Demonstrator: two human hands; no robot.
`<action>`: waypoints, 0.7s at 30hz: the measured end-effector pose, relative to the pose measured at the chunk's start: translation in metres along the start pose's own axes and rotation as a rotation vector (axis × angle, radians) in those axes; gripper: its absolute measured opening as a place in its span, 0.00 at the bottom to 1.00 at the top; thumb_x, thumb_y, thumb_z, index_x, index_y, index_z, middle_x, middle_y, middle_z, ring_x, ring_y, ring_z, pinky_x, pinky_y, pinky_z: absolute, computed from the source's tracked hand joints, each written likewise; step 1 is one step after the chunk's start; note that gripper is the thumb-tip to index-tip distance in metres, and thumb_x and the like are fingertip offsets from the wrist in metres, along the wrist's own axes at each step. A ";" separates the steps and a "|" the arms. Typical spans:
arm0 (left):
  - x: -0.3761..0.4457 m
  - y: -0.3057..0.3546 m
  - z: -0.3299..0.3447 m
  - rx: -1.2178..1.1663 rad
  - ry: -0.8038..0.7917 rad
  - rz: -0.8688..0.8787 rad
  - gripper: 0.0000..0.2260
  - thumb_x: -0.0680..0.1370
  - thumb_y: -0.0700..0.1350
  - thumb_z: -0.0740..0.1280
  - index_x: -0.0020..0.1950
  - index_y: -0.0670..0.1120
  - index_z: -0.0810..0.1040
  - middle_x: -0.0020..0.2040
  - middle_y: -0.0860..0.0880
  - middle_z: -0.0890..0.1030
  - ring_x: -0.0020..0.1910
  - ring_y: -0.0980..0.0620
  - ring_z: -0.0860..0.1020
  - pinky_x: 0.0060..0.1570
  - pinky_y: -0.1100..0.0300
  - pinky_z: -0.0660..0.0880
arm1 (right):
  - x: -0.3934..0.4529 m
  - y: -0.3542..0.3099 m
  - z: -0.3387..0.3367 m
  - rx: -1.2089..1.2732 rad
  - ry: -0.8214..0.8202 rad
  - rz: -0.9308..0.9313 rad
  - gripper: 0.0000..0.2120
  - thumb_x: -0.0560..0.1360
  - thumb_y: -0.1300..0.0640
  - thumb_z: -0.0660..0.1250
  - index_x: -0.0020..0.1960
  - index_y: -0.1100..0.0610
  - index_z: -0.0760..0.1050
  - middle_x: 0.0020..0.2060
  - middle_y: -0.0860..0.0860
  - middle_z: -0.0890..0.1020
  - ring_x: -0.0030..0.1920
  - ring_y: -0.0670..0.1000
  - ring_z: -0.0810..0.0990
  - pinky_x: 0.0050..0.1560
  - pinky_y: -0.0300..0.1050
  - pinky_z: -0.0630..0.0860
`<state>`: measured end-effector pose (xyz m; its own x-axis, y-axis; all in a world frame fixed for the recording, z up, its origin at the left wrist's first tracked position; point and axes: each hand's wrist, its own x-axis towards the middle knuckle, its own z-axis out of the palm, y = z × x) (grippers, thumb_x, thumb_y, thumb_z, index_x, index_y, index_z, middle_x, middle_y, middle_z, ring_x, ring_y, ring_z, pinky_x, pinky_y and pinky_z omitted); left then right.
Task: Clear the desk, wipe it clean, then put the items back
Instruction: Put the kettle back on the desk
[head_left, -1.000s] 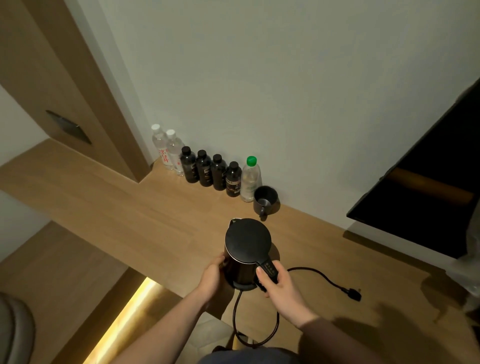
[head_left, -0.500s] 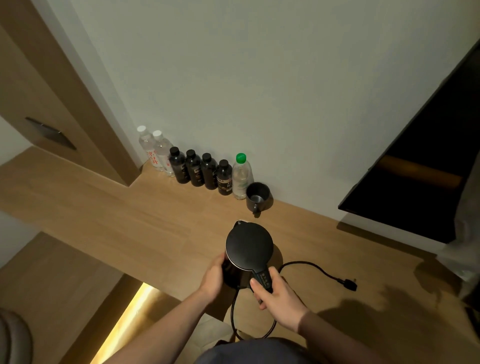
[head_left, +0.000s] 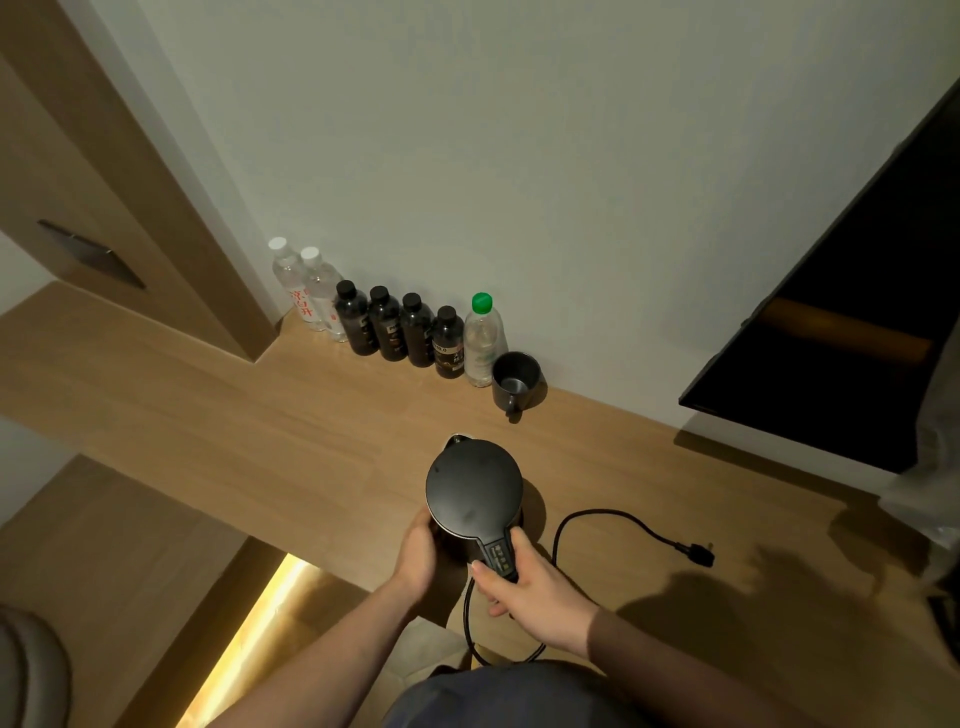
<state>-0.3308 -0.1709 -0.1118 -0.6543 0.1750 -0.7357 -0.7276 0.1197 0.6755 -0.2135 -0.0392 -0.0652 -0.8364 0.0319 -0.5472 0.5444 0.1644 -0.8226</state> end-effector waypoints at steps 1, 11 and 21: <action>0.001 0.001 0.000 -0.004 -0.006 -0.008 0.17 0.86 0.45 0.55 0.51 0.40 0.83 0.52 0.37 0.84 0.49 0.43 0.80 0.51 0.52 0.76 | 0.001 0.000 0.002 0.010 0.000 0.004 0.37 0.75 0.32 0.66 0.78 0.46 0.58 0.67 0.50 0.75 0.53 0.45 0.85 0.56 0.46 0.83; 0.003 -0.011 -0.004 0.104 -0.153 -0.024 0.18 0.86 0.47 0.55 0.58 0.45 0.84 0.53 0.41 0.86 0.54 0.41 0.82 0.53 0.52 0.78 | -0.015 0.017 -0.008 0.113 0.066 0.050 0.12 0.81 0.47 0.67 0.62 0.41 0.69 0.56 0.52 0.81 0.56 0.52 0.82 0.55 0.48 0.84; 0.014 -0.014 -0.005 0.091 -0.143 -0.072 0.19 0.84 0.53 0.58 0.60 0.42 0.82 0.56 0.37 0.84 0.56 0.40 0.82 0.57 0.48 0.79 | -0.009 0.016 0.004 0.167 0.097 0.055 0.17 0.80 0.46 0.69 0.65 0.46 0.70 0.47 0.53 0.81 0.47 0.49 0.80 0.50 0.46 0.82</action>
<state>-0.3310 -0.1748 -0.1320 -0.5600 0.2996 -0.7725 -0.7458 0.2239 0.6275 -0.1973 -0.0405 -0.0741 -0.8032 0.1326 -0.5808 0.5853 -0.0056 -0.8108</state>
